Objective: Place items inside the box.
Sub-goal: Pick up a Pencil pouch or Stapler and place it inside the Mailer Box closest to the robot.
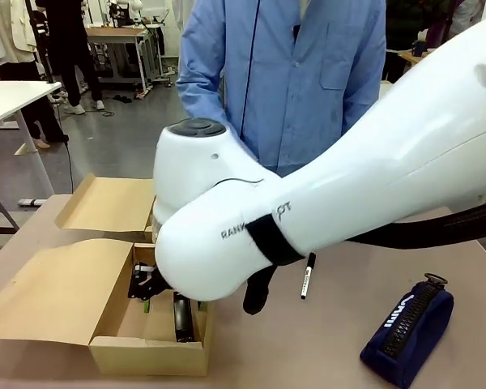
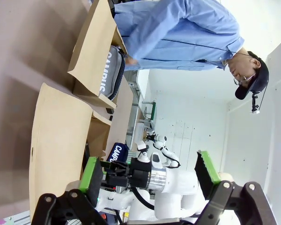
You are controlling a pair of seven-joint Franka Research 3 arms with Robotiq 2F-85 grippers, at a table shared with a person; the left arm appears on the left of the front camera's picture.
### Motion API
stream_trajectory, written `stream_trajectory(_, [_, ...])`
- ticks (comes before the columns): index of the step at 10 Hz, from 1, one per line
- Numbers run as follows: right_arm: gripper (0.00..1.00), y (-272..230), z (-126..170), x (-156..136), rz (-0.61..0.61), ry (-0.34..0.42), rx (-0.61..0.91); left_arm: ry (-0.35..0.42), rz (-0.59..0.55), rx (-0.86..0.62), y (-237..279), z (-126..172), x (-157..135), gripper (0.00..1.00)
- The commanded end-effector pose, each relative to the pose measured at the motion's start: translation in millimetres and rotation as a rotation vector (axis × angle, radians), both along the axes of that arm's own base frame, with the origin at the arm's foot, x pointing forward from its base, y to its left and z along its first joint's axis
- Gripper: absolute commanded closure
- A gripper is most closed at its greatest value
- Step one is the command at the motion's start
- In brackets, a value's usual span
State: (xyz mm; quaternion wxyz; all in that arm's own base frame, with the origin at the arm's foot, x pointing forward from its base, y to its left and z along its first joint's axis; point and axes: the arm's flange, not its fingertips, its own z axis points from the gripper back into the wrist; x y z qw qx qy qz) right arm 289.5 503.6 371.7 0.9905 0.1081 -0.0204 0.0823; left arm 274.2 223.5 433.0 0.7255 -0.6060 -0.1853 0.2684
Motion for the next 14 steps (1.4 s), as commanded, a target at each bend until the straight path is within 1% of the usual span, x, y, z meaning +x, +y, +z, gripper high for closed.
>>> stream_trajectory(1, [0.0,-77.0,37.2,-2.5,0.028,0.028,0.104,-0.018,-0.01,0.006,0.8,0.3,-2.8,0.0])
stream_trajectory(2, [0.0,-123.1,55.8,-4.3,0.007,0.061,0.18,-0.018,-0.01,0.006,0.8,0.3,-2.8,0.0])
stream_trajectory(3, [0.0,-173.3,70.0,-7.2,-0.032,0.124,0.263,-0.018,-0.01,0.006,0.8,0.3,-2.8,0.0])
stream_trajectory(4, [0.0,-208.8,73.4,-12.7,-0.077,0.113,0.309,-0.018,-0.01,0.006,0.8,0.3,-2.8,0.0])
stream_trajectory(5, [0.0,-228.3,70.8,-21.0,-0.115,0.094,0.356,-0.018,-0.01,0.006,0.8,0.3,-2.8,0.0])
stream_trajectory(6, [0.0,-222.7,65.3,-29.0,-0.079,0.068,0.364,-0.018,-0.01,0.006,0.8,0.3,-2.8,0.0])
stream_trajectory(7, [0.0,-188.2,76.9,-2.3,-0.088,0.095,0.331,-0.018,-0.01,0.006,0.8,0.3,-2.8,0.0])
stream_trajectory(8, [0.0,-220.3,77.4,-13.4,-0.106,0.092,0.364,-0.018,-0.01,0.006,0.8,0.3,-2.8,0.0])
stream_trajectory(9, [0.0,-211.1,78.6,-9.3,-0.091,0.089,0.362,-0.018,-0.01,0.006,0.8,0.3,-2.8,0.0])
stream_trajectory(12, [0.0,-204.2,79.8,-5.5,-0.066,0.101,0.335,-0.018,-0.01,0.006,0.8,0.3,-2.8,0.0])
stream_trajectory(13, [0.0,-212.0,80.8,-4.5,-0.069,0.099,0.361,-0.018,-0.01,0.006,0.8,0.3,-2.8,0.0])
stream_trajectory(14, [0.0,-230.9,83.2,-3.6,-0.067,0.103,0.389,-0.018,-0.01,0.006,0.8,0.3,-2.8,0.0])
